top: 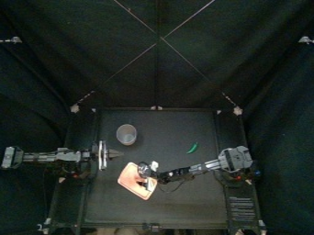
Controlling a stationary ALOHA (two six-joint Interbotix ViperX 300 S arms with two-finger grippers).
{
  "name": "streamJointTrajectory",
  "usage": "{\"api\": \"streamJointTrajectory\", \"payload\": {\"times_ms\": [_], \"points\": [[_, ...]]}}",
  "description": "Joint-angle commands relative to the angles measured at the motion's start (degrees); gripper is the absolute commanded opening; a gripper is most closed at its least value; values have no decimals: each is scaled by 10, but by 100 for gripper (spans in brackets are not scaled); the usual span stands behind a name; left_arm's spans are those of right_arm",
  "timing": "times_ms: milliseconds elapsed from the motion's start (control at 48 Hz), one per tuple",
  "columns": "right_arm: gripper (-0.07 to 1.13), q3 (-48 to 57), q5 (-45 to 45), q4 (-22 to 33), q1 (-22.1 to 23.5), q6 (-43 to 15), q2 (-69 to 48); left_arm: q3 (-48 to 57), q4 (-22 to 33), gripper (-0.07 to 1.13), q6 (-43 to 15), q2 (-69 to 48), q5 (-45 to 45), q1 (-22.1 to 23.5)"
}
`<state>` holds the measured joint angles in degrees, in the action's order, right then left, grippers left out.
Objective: Pick the pie then place it on the pink plate
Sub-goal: Drop pie on the pink plate and return to neutral
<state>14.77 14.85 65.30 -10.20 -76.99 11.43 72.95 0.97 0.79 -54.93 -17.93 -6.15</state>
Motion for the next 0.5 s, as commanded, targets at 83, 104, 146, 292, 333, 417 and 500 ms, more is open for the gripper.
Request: {"api": "streamJointTrajectory", "payload": {"times_ms": [83, 104, 146, 292, 333, 417, 500], "points": [[101, 50, 1, 21, 7, -5, -95, -14, 2, 3, 0, 2, -22, -2], [101, 64, 2, 19, 11, -7, -105, -14, 2, 3, 0, 2, -25, -3], [101, 82, 1, 13, 17, -8, -117, -14, 2, 3, 0, 2, -27, -3], [101, 137, -2, -18, 36, -8, -147, -14, 2, 3, 0, 2, -31, -5], [101, 156, -3, -29, 43, -7, -153, -14, 2, 3, 0, 2, -32, -6], [101, 181, -3, -34, 53, -7, -164, -12, 2, 3, 0, 2, -31, -8], [101, 202, -3, -36, 64, -7, -173, -10, 2, 3, 0, 2, -31, -10]]}}
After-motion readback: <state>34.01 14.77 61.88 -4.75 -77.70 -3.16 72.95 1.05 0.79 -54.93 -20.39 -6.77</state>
